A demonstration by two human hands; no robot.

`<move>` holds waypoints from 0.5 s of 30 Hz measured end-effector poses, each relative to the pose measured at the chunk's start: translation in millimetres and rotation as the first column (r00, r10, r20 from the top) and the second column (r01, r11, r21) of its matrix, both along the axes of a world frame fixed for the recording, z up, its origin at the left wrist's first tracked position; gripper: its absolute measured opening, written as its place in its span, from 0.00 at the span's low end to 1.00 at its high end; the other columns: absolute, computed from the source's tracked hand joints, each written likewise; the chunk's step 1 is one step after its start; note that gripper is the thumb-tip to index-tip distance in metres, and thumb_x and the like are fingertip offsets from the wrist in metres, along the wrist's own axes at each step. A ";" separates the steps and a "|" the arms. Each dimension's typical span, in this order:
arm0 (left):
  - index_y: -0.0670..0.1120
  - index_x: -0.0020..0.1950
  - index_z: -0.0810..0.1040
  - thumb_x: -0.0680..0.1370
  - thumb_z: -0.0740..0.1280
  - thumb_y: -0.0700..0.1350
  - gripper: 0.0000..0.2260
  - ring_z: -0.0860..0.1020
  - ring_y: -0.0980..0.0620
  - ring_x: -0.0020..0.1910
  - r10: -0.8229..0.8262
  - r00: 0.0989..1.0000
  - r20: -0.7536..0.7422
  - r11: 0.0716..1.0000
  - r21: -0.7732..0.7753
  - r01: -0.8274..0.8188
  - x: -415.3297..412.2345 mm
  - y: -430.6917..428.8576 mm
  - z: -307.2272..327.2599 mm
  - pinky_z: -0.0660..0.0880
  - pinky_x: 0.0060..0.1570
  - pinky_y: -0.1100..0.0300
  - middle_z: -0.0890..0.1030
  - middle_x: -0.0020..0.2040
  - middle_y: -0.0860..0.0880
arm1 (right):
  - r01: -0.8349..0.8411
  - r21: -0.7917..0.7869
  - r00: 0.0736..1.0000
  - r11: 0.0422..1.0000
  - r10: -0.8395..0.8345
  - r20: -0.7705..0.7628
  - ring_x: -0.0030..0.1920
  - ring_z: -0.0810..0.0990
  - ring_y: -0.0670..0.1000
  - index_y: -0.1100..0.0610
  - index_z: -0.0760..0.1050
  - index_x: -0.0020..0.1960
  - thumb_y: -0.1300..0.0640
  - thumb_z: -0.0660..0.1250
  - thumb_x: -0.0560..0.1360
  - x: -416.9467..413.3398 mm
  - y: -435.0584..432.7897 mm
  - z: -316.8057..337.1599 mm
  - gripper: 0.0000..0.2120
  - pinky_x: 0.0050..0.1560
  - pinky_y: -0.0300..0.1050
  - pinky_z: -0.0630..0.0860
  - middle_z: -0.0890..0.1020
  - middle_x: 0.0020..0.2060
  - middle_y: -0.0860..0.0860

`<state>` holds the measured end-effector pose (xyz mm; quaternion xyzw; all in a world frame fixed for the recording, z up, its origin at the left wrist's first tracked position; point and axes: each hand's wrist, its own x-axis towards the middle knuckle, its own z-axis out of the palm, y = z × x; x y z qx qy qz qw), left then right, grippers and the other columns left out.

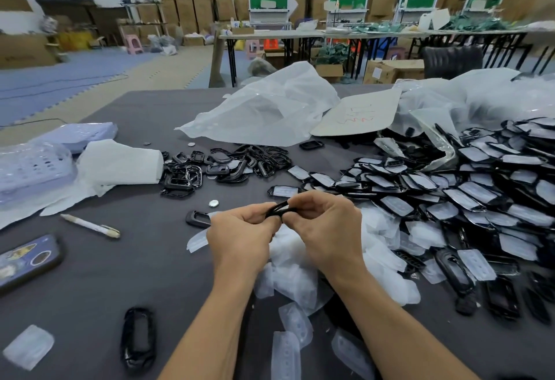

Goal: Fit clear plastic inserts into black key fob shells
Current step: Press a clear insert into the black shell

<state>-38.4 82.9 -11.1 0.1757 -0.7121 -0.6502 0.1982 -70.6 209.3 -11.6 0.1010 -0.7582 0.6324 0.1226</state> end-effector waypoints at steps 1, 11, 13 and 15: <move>0.66 0.37 0.86 0.69 0.79 0.38 0.20 0.83 0.59 0.30 -0.012 1.000 0.002 1.000 -0.010 0.012 2.1 -2.1 -1.4 0.79 0.36 0.61 0.87 0.34 0.55 | 0.005 -0.002 1.000 1.000 -0.005 0.015 0.37 0.86 0.41 0.53 0.85 0.41 0.68 0.80 0.67 -1.2 0.0 -0.2 0.11 0.42 0.30 0.79 0.87 0.35 0.42; 0.39 0.55 0.86 0.76 0.71 0.28 0.12 0.82 0.54 0.32 -0.300 0.954 0.007 0.856 0.443 0.267 -7.4 -30.5 -3.9 0.79 0.34 0.67 0.86 0.40 0.43 | -0.059 -0.239 0.984 0.969 0.097 0.151 0.36 0.86 0.51 0.54 0.87 0.40 0.70 0.78 0.68 -19.0 5.4 -4.7 0.11 0.43 0.45 0.82 0.87 0.35 0.54; 0.39 0.56 0.85 0.78 0.68 0.28 0.12 0.86 0.52 0.37 -0.314 0.949 0.001 0.840 0.467 0.277 -10.0 -33.7 -3.0 0.81 0.37 0.66 0.88 0.44 0.41 | -0.077 -0.312 0.977 0.947 0.134 0.166 0.36 0.85 0.51 0.54 0.88 0.40 0.71 0.77 0.70 -20.7 5.8 -4.1 0.12 0.44 0.45 0.83 0.87 0.36 0.55; 0.39 0.56 0.85 0.79 0.66 0.29 0.11 0.88 0.51 0.41 -0.322 0.947 -0.002 0.834 0.472 0.285 -11.5 -34.4 -2.1 0.82 0.39 0.66 0.88 0.46 0.41 | -0.088 -0.345 0.972 0.935 0.156 0.175 0.37 0.85 0.52 0.53 0.88 0.39 0.71 0.76 0.71 -21.0 5.9 -3.8 0.13 0.43 0.43 0.83 0.87 0.36 0.55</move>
